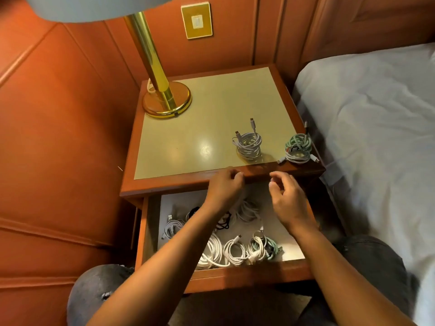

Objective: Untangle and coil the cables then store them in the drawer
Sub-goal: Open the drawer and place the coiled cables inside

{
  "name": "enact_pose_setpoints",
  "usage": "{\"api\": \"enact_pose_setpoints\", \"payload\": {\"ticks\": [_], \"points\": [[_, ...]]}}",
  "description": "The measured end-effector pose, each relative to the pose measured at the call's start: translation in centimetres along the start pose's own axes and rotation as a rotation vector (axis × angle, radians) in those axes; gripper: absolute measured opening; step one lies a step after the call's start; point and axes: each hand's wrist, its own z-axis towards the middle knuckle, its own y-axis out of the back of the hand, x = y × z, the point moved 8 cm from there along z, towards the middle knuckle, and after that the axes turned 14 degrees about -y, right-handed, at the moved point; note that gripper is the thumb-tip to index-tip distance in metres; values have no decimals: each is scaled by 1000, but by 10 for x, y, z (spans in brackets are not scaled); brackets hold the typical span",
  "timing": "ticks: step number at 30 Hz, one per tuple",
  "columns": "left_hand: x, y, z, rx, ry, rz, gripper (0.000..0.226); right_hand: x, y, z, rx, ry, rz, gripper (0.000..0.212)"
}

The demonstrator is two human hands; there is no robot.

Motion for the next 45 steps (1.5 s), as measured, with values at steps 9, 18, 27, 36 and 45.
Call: {"api": "enact_pose_setpoints", "payload": {"ticks": [9, 18, 27, 36, 45], "points": [[1, 3, 56, -190, 338, -292, 64, 36, 68, 60, -274, -45, 35, 32], [-19, -10, 74, -103, 395, -483, 41, 18, 62, 118, -129, -392, -188, 62], [-11, -21, 80, 56, 470, -462, 13, 4, 52, 126, 1, -494, -227, 78], [-18, -29, 85, 155, 388, -396, 3, -3, 36, 130, 123, -498, -104, 86], [-26, -35, 80, 133, 312, -404, 5, -14, 34, 128, 119, -492, 56, 83]]}}
